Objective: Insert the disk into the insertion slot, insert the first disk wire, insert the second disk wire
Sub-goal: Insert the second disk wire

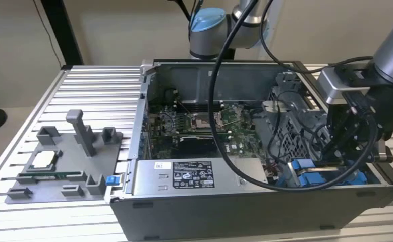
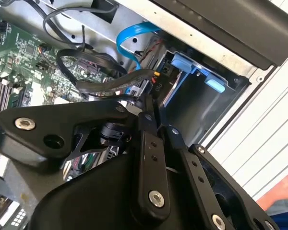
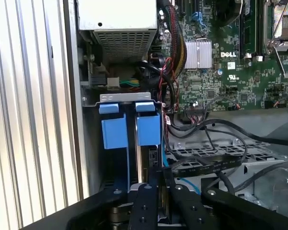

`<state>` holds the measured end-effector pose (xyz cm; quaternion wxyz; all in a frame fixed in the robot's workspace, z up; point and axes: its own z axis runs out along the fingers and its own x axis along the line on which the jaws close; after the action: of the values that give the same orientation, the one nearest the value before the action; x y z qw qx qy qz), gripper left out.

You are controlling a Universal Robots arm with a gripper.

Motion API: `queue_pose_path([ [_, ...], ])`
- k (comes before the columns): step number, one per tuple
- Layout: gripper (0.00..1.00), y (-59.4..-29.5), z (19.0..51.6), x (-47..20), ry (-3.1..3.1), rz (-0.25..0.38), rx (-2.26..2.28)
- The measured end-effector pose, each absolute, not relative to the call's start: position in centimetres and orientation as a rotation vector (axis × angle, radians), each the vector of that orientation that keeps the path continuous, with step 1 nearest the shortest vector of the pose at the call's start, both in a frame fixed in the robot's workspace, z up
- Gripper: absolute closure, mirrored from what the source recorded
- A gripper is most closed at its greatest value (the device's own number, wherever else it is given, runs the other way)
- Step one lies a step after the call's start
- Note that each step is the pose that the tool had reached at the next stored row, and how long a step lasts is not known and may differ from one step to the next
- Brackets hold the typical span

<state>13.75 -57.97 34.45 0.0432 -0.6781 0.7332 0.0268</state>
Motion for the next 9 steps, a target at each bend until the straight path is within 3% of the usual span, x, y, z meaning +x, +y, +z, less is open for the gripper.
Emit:
queue_pose_path([
  [9, 1.0, -57.97, 34.22, 13.74, 2.229, 0.067, -2.074],
])
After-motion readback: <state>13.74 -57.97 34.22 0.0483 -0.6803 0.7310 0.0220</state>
